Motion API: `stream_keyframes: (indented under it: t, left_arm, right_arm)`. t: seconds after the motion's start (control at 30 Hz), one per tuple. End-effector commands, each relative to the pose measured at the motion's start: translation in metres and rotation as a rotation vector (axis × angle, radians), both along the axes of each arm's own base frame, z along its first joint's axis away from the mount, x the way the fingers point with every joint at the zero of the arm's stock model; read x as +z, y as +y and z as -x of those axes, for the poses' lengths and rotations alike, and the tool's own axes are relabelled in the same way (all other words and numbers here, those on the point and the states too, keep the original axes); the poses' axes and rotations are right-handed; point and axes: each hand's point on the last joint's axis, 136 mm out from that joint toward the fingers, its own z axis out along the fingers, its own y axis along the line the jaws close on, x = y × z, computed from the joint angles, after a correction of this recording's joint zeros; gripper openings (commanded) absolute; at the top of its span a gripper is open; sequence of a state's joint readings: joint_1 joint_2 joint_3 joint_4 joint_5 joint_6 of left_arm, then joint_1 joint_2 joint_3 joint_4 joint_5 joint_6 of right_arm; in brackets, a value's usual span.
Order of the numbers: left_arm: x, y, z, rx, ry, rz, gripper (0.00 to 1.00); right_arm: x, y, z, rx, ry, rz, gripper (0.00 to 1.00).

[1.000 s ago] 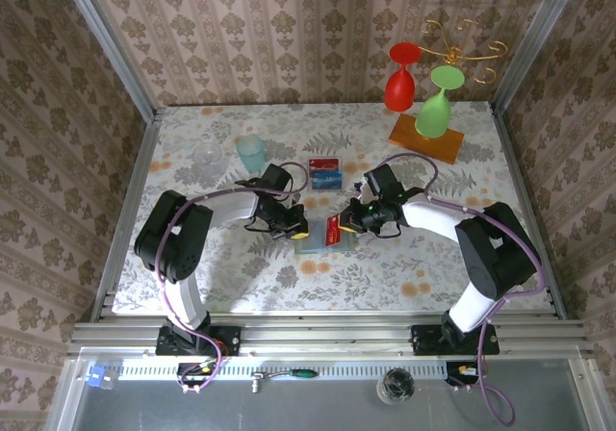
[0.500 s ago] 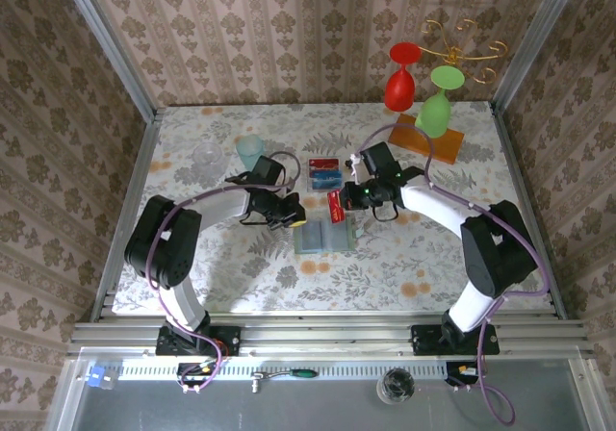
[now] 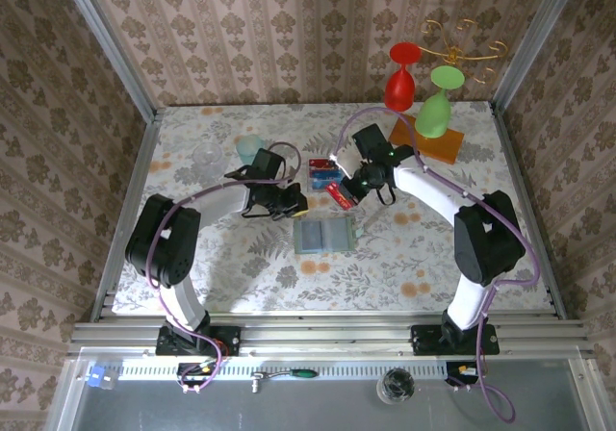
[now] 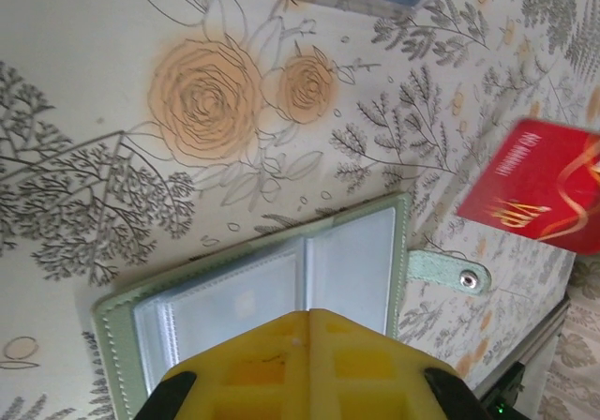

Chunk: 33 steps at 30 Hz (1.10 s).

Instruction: Take the credit cards out of the card holder

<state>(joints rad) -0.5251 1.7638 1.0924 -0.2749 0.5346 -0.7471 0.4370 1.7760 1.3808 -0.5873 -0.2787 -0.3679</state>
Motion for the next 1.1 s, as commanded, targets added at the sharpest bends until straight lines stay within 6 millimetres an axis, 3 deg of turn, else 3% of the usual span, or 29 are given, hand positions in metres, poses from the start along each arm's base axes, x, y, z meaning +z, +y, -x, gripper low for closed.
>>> stream_keyframes:
  t: [0.0,0.2,0.43,0.67,0.73,1.07]
  left_arm:
    - [-0.001,0.01,-0.011,0.015,-0.012,-0.046,0.0]
    - [-0.004,0.018,-0.008,0.023,0.011,-0.039,0.0]
    - [-0.003,0.019,-0.009,0.025,0.025,-0.011,0.0]
    - [0.0,0.018,-0.008,0.002,0.041,-0.007,0.0]
    - [0.001,0.029,-0.016,0.035,0.042,-0.007,0.0]
    - [0.004,0.034,-0.019,0.031,0.039,-0.027,0.0]
  right_arm:
    - [-0.001,-0.01,-0.001,0.186,-0.074,0.152,0.0]
    - [-0.002,-0.01,-0.018,0.281,-0.065,0.237,0.0]
    - [0.01,0.001,-0.037,0.34,-0.062,0.244,0.0]
    - [0.023,0.012,-0.066,0.356,-0.105,0.241,0.0]
    - [0.025,0.016,-0.075,0.364,-0.122,0.239,0.0]
    - [0.027,0.023,-0.107,0.359,-0.185,0.248,0.0]
